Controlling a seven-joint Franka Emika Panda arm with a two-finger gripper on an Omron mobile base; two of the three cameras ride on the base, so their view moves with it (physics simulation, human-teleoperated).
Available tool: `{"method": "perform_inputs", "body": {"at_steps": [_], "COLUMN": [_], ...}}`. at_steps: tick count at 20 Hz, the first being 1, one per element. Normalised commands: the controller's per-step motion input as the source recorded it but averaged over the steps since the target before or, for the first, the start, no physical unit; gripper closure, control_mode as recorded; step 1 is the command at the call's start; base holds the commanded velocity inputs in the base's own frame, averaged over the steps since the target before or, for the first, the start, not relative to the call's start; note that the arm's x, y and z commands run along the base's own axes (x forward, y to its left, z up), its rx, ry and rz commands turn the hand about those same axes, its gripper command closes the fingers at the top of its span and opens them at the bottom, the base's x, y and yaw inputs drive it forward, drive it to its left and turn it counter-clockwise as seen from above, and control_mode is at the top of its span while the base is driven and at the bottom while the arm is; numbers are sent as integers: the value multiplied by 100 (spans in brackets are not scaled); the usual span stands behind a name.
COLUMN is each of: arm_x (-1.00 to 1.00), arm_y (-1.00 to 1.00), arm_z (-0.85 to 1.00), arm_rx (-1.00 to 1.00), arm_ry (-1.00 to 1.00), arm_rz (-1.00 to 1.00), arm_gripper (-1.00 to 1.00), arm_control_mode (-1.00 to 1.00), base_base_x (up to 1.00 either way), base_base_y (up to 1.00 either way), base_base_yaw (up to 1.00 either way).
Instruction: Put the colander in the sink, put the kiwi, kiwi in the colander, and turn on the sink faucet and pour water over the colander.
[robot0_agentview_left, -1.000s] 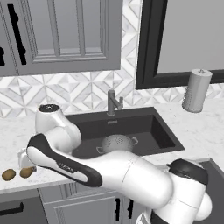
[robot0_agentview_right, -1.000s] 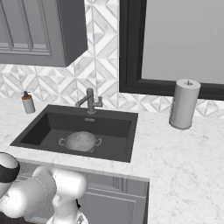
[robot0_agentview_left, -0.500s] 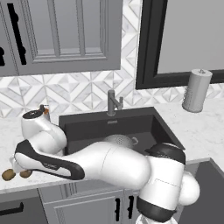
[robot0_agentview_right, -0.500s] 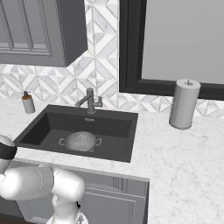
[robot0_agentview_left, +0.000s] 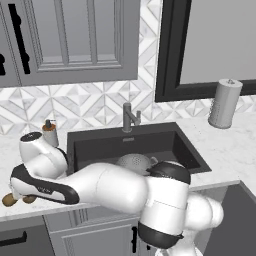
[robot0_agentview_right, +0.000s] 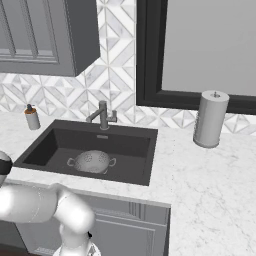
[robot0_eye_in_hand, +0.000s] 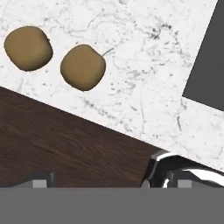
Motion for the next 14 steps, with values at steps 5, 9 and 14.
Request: {"method": "perform_inputs", "body": {"at_steps": [5, 9, 14], "arm_x": [13, 32, 27], "arm_y": [31, 23, 18], "arm_z": [-39, -24, -26], "arm_rx": [0, 0, 0], "arm_ry": [0, 0, 0], "arm_rz": [2, 0, 0], "arm_gripper": [-100, -100, -100], "arm_control_mode": [-100, -100, -100], "base_base_x": [0, 0, 0], "base_base_y": [0, 0, 0], "base_base_yaw": [0, 0, 0]}}
